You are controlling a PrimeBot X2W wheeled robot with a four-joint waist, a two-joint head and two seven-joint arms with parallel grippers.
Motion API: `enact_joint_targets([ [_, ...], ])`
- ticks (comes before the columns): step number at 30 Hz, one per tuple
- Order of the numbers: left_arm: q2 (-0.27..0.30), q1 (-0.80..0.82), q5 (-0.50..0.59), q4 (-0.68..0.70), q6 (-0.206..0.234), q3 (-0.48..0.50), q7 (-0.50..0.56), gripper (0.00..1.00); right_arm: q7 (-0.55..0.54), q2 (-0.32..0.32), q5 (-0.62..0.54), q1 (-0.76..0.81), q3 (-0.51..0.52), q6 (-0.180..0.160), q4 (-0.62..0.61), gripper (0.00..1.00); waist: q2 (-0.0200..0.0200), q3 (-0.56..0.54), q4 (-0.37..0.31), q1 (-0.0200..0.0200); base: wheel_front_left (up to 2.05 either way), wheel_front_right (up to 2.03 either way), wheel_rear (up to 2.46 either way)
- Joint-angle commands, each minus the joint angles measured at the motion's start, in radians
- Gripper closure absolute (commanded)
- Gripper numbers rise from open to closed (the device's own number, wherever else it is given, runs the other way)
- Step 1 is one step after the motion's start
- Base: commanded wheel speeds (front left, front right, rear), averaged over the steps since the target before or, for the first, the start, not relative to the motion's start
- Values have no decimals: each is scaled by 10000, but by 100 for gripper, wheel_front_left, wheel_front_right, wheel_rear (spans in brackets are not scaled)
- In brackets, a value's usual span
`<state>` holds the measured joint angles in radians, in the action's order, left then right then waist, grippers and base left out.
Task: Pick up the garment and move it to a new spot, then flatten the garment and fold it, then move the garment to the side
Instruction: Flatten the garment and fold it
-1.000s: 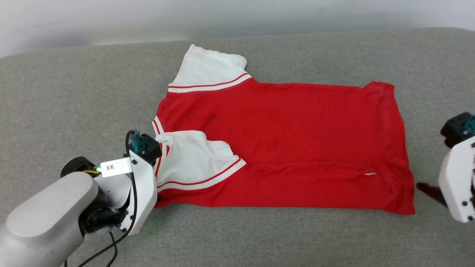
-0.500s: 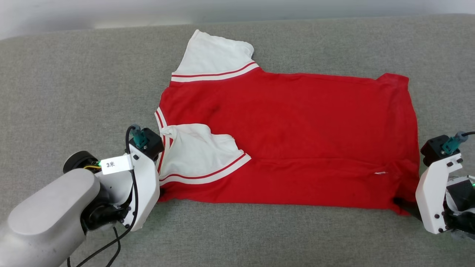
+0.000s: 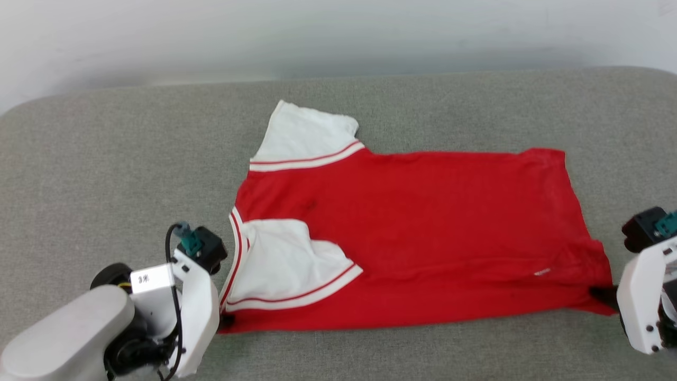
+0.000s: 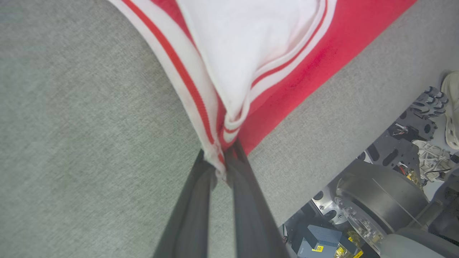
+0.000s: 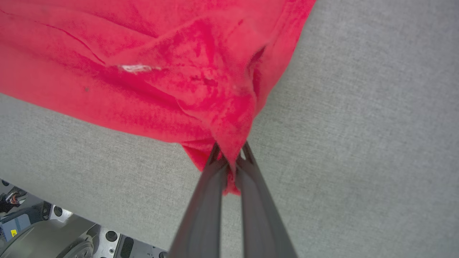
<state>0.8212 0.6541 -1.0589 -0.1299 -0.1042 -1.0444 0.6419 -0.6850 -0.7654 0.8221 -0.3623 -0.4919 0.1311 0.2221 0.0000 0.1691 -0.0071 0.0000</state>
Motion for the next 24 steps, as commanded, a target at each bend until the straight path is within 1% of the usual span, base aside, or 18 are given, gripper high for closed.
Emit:
enact_joint_targets([
  [1, 183, -334, -57, 186, 96, -77, -24, 100, 35, -243, 82, 346, 72, -7, -125, 100, 0, -205, 18, 0, 0, 0, 0],
  [4, 328, -735, -165, 377, 209, -189, -86, 100, 18, -416, 289, 878, 223, -9, -325, 100, 0, -285, 48, 0, 0, 0, 0],
  [8, 363, -1232, -237, 393, 380, -355, -219, 100, -85, -422, 321, 1585, 369, -9, -470, 100, 0, -266, 26, 0, 0, 0, 0],
  [12, 281, -1470, -179, 170, 476, -437, -373, 100, -29, -115, 65, 1883, 455, -9, -242, 100, 0, -208, -12, 0, 0, 0, 0],
  [13, 251, -1486, -137, 110, 506, -451, -427, 62, -4, -17, -8, 1919, 489, -9, -176, 81, 0, -210, -12, 0, 0, 0, 0],
  [14, 240, -1468, -41, 70, 508, -447, -522, 0, 101, 91, -74, 1931, 548, -9, -130, 7, 0, -220, -11, 0, 0, 0, 0],
  [15, 237, -1456, -62, 48, 517, -406, -587, 0, 175, 200, -102, 1959, 609, -9, -97, 0, 0, -242, -7, 0, 0, 0, 0],
  [17, 312, -1340, 20, 136, 484, -316, -726, 0, 444, 343, -192, 1964, 755, -7, -208, 0, 0, -335, 1, 0, 0, 0, 0],
  [20, 416, -1165, 54, 295, 503, -159, -920, 0, 840, 389, -334, 1937, 967, -7, -346, 0, 0, -434, 7, 0, 0, 0, 0],
  [22, 491, -1000, 61, 545, 587, 98, -1157, 0, 1419, 480, -508, 1903, 1290, -7, -552, 0, 0, -542, 15, 0, 0, 0, 0],
  [24, 649, -718, 314, 763, 755, 339, -1425, 0, 2023, 635, -754, 1921, 1661, -7, -761, 0, 0, -613, 19, 0, 0, 0, 0],
])
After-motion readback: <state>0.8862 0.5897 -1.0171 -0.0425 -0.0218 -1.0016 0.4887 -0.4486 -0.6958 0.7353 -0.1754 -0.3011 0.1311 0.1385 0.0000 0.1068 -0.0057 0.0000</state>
